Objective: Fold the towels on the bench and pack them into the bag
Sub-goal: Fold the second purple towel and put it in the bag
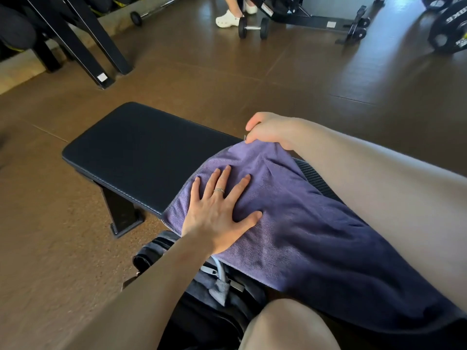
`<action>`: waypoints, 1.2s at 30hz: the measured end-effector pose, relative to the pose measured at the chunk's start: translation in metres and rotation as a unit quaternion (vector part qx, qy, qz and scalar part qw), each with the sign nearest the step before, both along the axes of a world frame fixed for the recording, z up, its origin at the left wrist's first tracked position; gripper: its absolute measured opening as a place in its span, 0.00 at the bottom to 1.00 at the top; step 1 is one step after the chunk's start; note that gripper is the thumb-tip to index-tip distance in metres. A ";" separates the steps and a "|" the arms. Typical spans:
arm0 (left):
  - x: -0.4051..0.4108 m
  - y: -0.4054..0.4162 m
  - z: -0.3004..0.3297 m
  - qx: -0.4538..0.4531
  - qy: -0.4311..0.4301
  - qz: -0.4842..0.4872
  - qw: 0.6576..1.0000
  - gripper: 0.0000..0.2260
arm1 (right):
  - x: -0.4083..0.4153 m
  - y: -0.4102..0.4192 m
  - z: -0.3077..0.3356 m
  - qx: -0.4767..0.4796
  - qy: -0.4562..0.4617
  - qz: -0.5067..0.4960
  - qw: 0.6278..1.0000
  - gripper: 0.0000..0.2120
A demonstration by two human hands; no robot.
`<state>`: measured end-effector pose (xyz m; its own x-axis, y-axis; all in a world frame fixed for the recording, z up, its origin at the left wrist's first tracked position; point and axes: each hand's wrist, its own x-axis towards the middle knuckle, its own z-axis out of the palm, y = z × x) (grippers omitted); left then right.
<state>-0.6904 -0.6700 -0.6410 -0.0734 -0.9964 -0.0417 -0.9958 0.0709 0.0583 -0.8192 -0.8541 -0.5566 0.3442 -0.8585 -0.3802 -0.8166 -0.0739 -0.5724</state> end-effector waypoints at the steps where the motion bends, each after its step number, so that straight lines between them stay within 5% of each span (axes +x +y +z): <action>1: 0.000 0.000 0.000 0.002 -0.003 0.000 1.000 0.37 | 0.002 -0.002 -0.004 -0.008 -0.046 -0.013 0.999 0.12; 4: -0.001 0.000 0.002 0.008 -0.008 -0.001 1.000 0.37 | 0.009 -0.004 -0.018 -0.027 -0.118 -0.030 0.992 0.15; 13: -0.002 -0.001 0.001 0.009 0.009 0.028 1.000 0.37 | 0.029 -0.012 -0.039 -0.203 -0.092 -0.012 0.975 0.16; 21: -0.003 -0.004 0.000 0.017 0.001 0.056 0.998 0.39 | 0.014 0.006 -0.056 -0.362 0.114 0.069 0.923 0.10; 29: 0.000 -0.004 0.006 0.044 -0.012 0.048 0.998 0.40 | -0.128 0.095 -0.034 -0.219 0.103 0.050 0.969 0.16; 36: -0.013 -0.005 0.020 0.051 -0.041 0.040 0.997 0.37 | -0.262 0.186 -0.034 -0.172 0.148 -0.088 0.970 0.22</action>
